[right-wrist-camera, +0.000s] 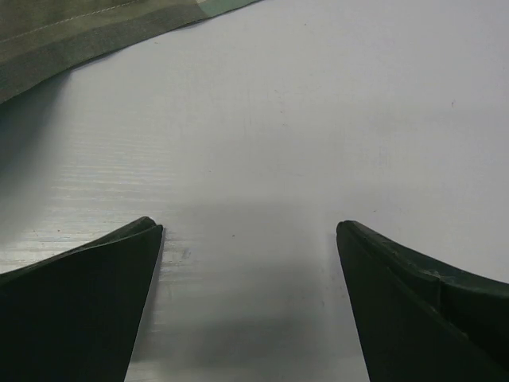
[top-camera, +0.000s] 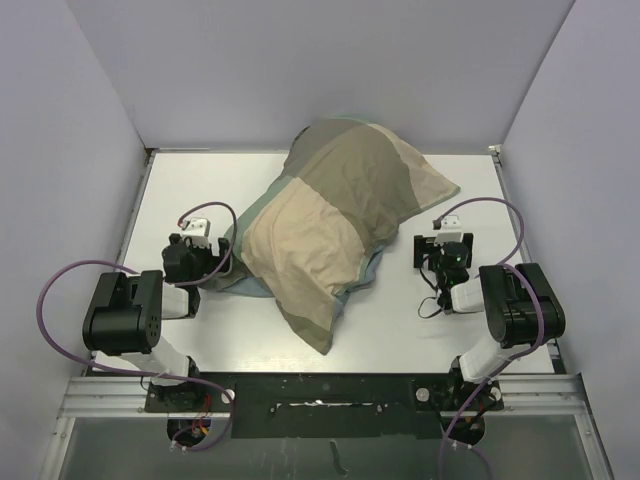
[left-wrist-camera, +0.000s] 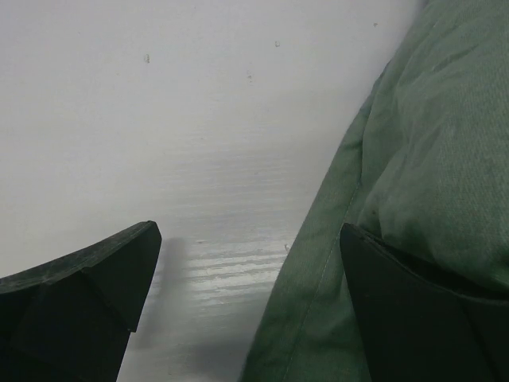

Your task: Remove the pillowcase from the pillow

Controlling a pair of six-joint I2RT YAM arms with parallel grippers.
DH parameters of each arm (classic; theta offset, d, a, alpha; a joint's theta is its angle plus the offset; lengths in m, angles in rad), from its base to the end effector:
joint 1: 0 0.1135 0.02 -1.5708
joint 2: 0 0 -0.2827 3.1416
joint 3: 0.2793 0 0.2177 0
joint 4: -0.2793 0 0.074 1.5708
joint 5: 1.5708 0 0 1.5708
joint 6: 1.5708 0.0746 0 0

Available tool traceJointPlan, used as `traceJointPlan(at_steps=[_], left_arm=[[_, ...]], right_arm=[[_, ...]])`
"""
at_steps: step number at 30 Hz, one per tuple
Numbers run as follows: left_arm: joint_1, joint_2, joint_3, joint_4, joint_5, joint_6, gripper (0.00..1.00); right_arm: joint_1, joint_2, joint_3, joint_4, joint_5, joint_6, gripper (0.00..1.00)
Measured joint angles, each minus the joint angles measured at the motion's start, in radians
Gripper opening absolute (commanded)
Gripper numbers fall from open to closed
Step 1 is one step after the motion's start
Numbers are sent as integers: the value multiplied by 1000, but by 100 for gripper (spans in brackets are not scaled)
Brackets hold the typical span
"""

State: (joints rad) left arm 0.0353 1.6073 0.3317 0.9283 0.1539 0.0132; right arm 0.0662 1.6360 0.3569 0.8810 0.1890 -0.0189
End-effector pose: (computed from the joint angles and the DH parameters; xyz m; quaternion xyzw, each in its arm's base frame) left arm 0.2877 -0.0013 0.1630 0.0351 0.8167 -0.0490 0.5740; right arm 0.2921 0.0053 0.1553 0.0169 0.8307 -0.0656 0.5526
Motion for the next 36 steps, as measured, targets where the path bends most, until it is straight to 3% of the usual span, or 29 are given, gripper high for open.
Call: traceJointPlan(at_steps=[11, 14, 20, 26, 29, 34, 36], left_arm=[[13, -10, 4, -27, 53, 5, 98], [50, -74, 95, -260, 103, 5, 98], [129, -140, 603, -809, 311, 107, 98], [129, -150, 922, -1303, 613, 301, 98], [2, -142, 925, -1446, 639, 381, 98], [-178, -97, 826, -1503, 626, 424, 97], [-201, -75, 814, -1501, 601, 429, 83]], right_arm=[[-14, -34, 3, -53, 10, 23, 98], [-29, -136, 68, -261, 47, 72, 98], [-143, -215, 417, -627, 59, 314, 98], [-179, -21, 822, -904, -31, 426, 98], [-174, 126, 940, -967, -169, 447, 98], [-135, 348, 1081, -1092, -293, 454, 98], [-115, 420, 1153, -1131, -319, 447, 98]])
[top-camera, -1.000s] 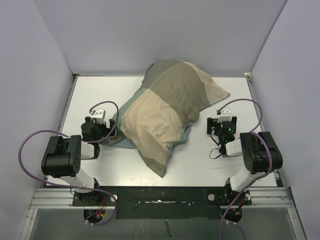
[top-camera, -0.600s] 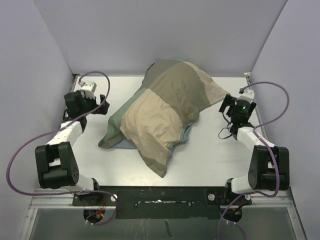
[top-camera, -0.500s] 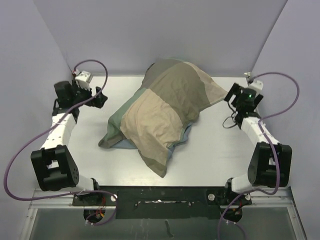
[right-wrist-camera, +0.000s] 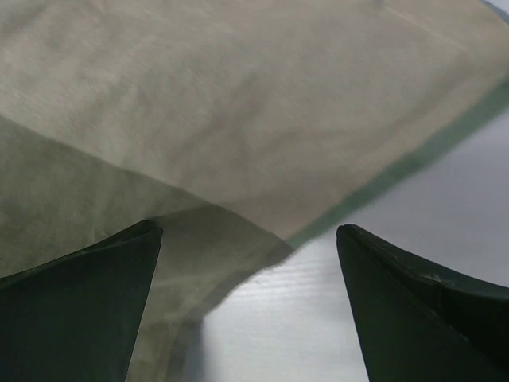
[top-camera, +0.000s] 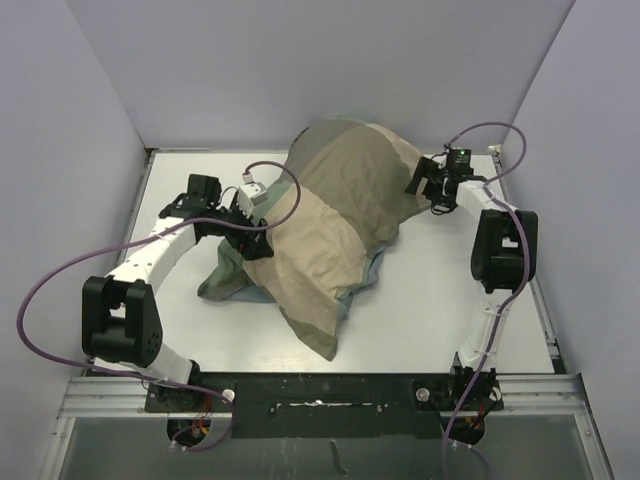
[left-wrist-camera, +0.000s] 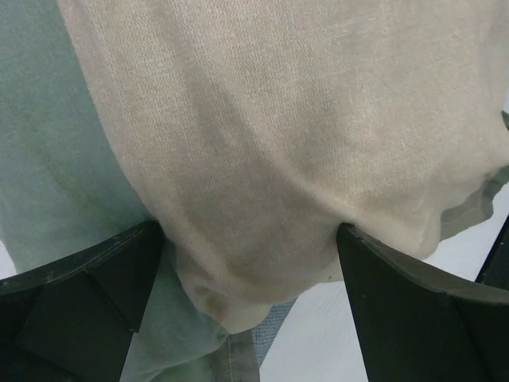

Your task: Remove the pillowcase from the pillow

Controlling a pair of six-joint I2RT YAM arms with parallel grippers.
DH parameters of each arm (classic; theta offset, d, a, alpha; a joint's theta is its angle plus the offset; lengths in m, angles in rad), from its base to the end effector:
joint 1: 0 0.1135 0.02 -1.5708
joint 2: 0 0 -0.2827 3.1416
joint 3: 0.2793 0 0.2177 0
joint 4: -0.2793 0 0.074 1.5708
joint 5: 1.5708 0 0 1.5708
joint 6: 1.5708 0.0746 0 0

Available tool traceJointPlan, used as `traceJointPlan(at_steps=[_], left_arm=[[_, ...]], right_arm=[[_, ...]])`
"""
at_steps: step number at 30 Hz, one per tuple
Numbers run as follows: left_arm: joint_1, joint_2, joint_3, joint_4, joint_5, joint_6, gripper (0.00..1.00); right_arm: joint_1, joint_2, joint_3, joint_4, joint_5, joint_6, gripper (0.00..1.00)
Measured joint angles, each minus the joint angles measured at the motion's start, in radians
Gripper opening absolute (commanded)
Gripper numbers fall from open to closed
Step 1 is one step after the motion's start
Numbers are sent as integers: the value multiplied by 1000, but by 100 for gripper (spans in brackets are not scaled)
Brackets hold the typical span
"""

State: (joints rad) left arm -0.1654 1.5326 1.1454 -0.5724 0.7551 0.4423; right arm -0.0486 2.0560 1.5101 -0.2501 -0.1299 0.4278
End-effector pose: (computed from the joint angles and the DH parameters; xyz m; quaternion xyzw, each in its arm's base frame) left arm 0.2868 -0.0997 0.2675 0.3711 0.8127 -0.3096 0.3255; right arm 0.4653 -0.0130 0.2005 0.1942 0.9036 0.1301 0.3589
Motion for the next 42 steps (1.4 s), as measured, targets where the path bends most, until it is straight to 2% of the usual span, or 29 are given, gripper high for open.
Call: traceJointPlan(at_steps=[2, 5, 6, 7, 9, 12, 15, 17, 18, 19, 24, 25, 26, 30, 31, 32, 33, 35, 36, 40, 42], left_arm=[[-11, 9, -7, 17, -32, -2, 64], [-14, 28, -8, 55, -87, -15, 28], [-13, 40, -8, 64, -106, -19, 18], [-12, 56, -6, 77, -130, -20, 14], [-3, 83, -6, 97, -173, -35, 1], [26, 110, -5, 135, -243, -54, 0], [64, 135, 27, 164, -315, -73, 0], [88, 163, 68, 183, -373, -79, 0], [98, 177, 92, 196, -404, -83, 0], [108, 192, 117, 212, -441, -85, 0], [122, 246, 222, 285, -570, -92, 0], [121, 252, 241, 291, -581, -95, 4], [121, 260, 268, 293, -595, -98, 15], [121, 278, 372, 289, -616, -120, 70], [124, 279, 397, 283, -612, -132, 84], [130, 279, 426, 272, -598, -142, 93], [136, 278, 454, 261, -579, -148, 97], [157, 274, 502, 229, -517, -151, 98], [169, 265, 507, 205, -486, -148, 98], [245, 179, 449, 39, -326, -69, 98], [294, 113, 375, -49, -262, -7, 98]], right_arm=[[23, 62, 72, -18, -22, -6, 98], [45, 116, 149, -31, -50, -10, 98], [53, 129, 169, -33, -62, -12, 95], [61, 139, 187, -35, -74, -15, 91], [71, 162, 217, -34, -99, -19, 78], [87, 174, 220, -32, -136, -21, 51], [106, 167, 182, 6, -163, -19, 29], [130, 137, 97, 47, -172, -16, 13], [146, 111, 37, 63, -175, -13, 1], [162, 79, -26, 76, -175, -9, 0], [245, -137, -314, 93, -135, 8, 0], [265, -192, -365, 99, -121, 13, 0], [281, -237, -404, 105, -106, 18, 0], [383, -430, -545, 114, -29, 40, 0], [407, -461, -558, 102, -8, 45, 3], [429, -483, -560, 83, 7, 49, 12], [442, -498, -560, 70, 16, 52, 27], [442, -537, -559, 26, 40, 56, 66], [423, -558, -558, -1, 51, 58, 76], [249, -609, -528, -90, 58, 47, 87], [157, -605, -498, -115, 63, 42, 97]])
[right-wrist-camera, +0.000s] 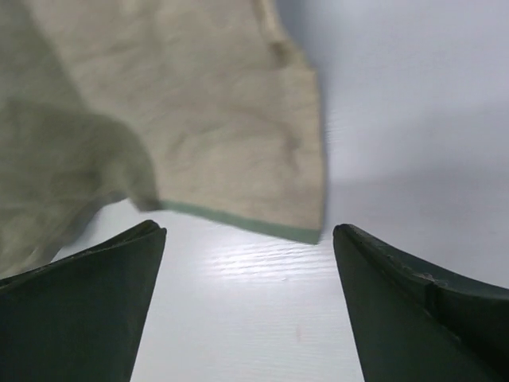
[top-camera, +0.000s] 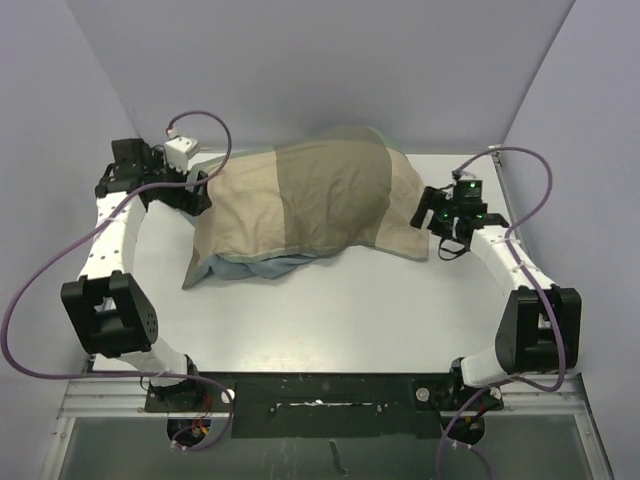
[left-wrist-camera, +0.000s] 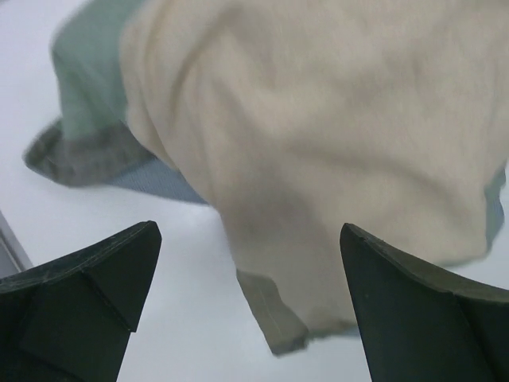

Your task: Remove the pillowcase from the pillow

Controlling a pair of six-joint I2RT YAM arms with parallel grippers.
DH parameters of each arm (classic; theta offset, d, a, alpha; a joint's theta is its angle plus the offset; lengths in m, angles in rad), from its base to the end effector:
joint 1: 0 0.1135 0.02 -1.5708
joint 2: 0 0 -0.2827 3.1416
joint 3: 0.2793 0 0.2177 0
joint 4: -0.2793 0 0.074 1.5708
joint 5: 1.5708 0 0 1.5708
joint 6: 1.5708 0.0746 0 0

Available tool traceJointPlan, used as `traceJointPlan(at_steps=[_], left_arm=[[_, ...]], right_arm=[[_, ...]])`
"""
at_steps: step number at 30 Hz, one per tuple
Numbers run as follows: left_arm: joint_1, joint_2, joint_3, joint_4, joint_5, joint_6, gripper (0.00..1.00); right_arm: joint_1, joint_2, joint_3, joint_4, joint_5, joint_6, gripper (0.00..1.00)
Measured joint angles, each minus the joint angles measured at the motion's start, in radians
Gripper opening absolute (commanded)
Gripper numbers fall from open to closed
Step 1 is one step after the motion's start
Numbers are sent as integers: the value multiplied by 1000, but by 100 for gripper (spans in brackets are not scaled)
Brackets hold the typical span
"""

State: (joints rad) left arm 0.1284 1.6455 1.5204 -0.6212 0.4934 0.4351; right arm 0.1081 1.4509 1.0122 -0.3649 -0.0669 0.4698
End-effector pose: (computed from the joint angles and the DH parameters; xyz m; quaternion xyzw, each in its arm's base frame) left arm 0.3604 0.0109 0.3340 0.2324 0.8631 -0.1069 0.4354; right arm 0.3018 0.0378 0.2528 0.1544 0.9139 0.1363 0.3497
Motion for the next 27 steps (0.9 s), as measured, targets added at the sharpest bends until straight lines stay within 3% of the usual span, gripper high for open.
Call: traceJointPlan(at_steps=[3, 9, 14, 18, 21, 24, 27], left_arm=[[72, -69, -106, -130, 76, 103, 98], [149, -77, -283, -311, 159, 279, 98], [148, -77, -430, -310, 171, 332, 98], [145, -77, -494, -209, 170, 306, 94], [131, -77, -540, -105, 151, 278, 82], [112, -77, -576, -13, 126, 254, 66], [106, -77, -592, 39, 110, 233, 31]], right_arm=[[-103, 31, 45, -28, 8, -15, 98], [-119, 178, 80, -35, -10, -37, 98], [-97, 292, 80, -33, -24, -55, 97], [-53, 349, 107, -37, -14, -81, 87], [-9, 385, 146, -27, -1, -95, 72], [40, 395, 153, -25, 38, -100, 44], [82, 396, 153, -40, 77, -100, 9]])
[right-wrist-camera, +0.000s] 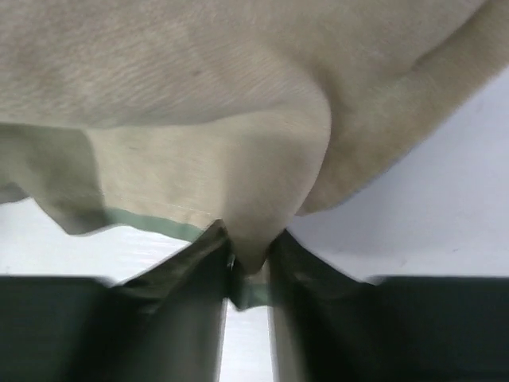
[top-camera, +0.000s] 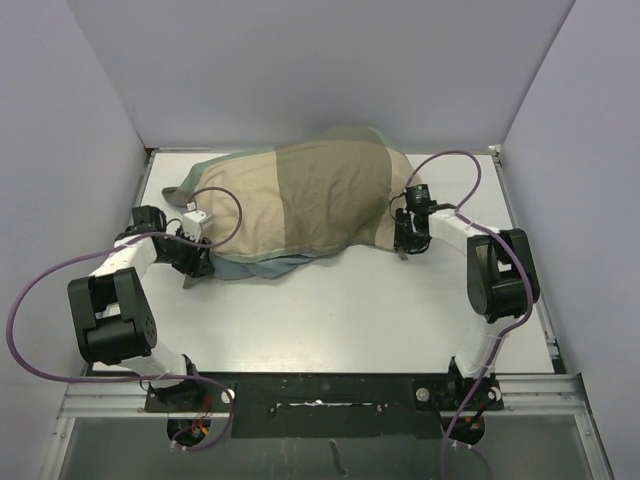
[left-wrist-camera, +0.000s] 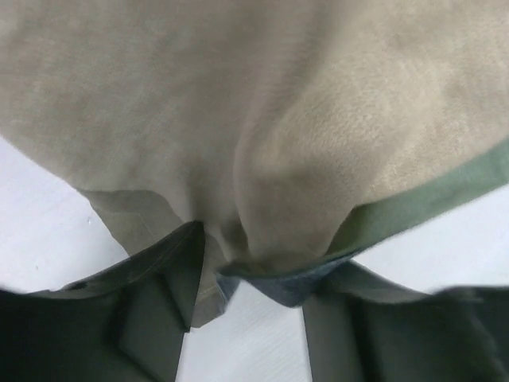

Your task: Remove the pillowcase from the pillow

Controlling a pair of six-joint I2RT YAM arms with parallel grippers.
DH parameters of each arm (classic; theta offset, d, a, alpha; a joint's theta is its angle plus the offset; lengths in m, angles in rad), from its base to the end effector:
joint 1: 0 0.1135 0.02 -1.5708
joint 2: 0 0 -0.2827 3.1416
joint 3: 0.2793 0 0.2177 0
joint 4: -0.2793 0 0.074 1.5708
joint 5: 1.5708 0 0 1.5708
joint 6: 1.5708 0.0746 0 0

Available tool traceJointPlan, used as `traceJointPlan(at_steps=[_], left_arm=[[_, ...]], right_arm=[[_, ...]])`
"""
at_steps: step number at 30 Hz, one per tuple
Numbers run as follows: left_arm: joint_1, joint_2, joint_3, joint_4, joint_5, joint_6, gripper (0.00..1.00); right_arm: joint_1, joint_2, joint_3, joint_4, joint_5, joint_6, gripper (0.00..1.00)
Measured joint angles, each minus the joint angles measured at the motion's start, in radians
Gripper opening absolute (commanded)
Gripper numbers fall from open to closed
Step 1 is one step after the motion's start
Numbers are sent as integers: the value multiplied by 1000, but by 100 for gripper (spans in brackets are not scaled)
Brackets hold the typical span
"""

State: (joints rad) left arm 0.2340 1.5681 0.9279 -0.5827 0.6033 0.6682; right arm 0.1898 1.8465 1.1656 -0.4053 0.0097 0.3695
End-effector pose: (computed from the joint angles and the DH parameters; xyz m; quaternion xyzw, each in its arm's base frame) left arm 0.2716 0.0212 0.1920 0.2528 0.9073 -0.1913 0.2763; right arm 0.3601 0.0684 0.1689 0.0883 0.9668 0.0617 0.2319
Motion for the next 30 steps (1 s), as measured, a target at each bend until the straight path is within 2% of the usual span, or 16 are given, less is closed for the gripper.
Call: traceJointPlan(at_steps=[1, 5, 9, 14, 24, 30], left_arm=[[0, 0, -1, 11, -3, -7, 23], [0, 0, -2, 54, -16, -27, 1], [0, -23, -3, 72, -38, -48, 0], [2, -139, 24, 46, -54, -72, 0], [19, -285, 323, -80, -45, -124, 0], [28, -335, 460, -148, -43, -153, 0]], right_arm=[[13, 0, 0, -3, 11, -2, 1], [34, -12, -10, -9, 44, 12, 0], [32, -108, -47, -34, 69, 16, 0], [31, -307, -53, -60, 91, 16, 0], [32, -618, -47, -173, 119, 16, 0], [36, -749, 50, -316, 130, 16, 0]])
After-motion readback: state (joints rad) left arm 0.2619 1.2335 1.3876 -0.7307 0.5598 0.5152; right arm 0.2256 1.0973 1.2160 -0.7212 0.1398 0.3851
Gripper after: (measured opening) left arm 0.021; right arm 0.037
